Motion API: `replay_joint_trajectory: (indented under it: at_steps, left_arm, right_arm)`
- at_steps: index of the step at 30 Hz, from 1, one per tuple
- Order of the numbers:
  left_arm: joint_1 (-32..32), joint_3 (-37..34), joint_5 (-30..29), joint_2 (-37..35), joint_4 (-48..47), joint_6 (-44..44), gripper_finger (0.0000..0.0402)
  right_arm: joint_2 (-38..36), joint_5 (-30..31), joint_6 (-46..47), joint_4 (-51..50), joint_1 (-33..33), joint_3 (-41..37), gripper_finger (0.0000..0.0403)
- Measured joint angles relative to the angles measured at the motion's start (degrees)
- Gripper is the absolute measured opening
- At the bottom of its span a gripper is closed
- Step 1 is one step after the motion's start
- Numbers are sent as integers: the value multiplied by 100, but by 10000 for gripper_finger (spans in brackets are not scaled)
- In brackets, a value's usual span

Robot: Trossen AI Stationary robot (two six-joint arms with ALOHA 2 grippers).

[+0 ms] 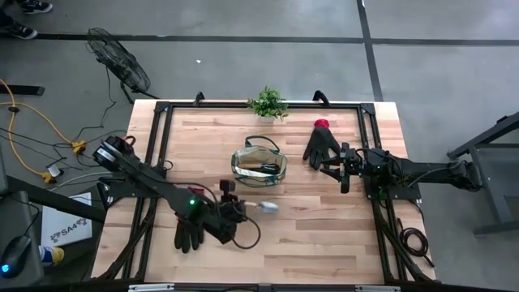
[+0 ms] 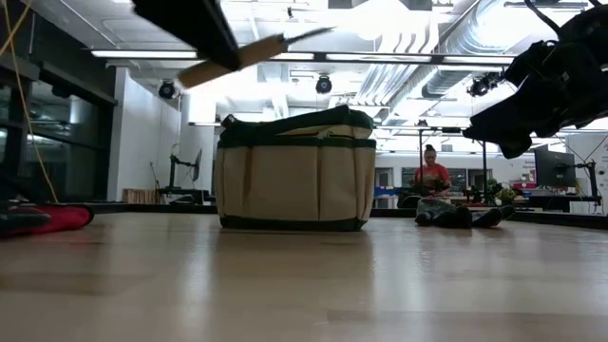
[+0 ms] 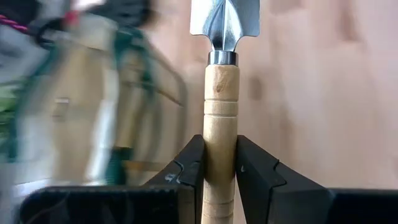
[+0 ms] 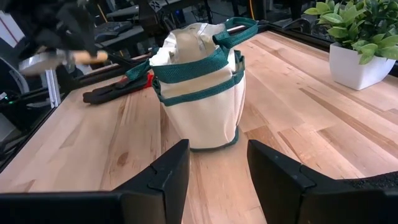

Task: Pick & Place Garden tools in Gardening bag
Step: Put the brown trowel into the gardening bag

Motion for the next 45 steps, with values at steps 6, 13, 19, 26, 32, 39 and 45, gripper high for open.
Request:
replay_joint_trajectory:
  at_steps: [6,13,19,26,32,39,45]
  left_arm:
    - [255,9,-696,-182,12,24,58]
    - [929,9,-424,-183,20,345,58]
    - [1398,9,-313,-183,44,449,58]
    - [1812,11,-127,-185,279,451,58]
    - [2059,13,246,-185,328,635,58]
    - [2327,13,766,-187,326,1117,58]
    - [2656,15,1519,-187,283,1361,58]
  right_arm:
    - [0,0,-1,0,-1,1,154]
    - [0,0,-1,0,1,1,153]
    - [0,0,-1,0,-1,1,153]
    - [0,0,-1,0,1,1,153]
    - [0,0,-1,0,1,1,153]
    - [0,0,-1,0,1,1,153]
    - [0,0,-1,0,0,1,153]
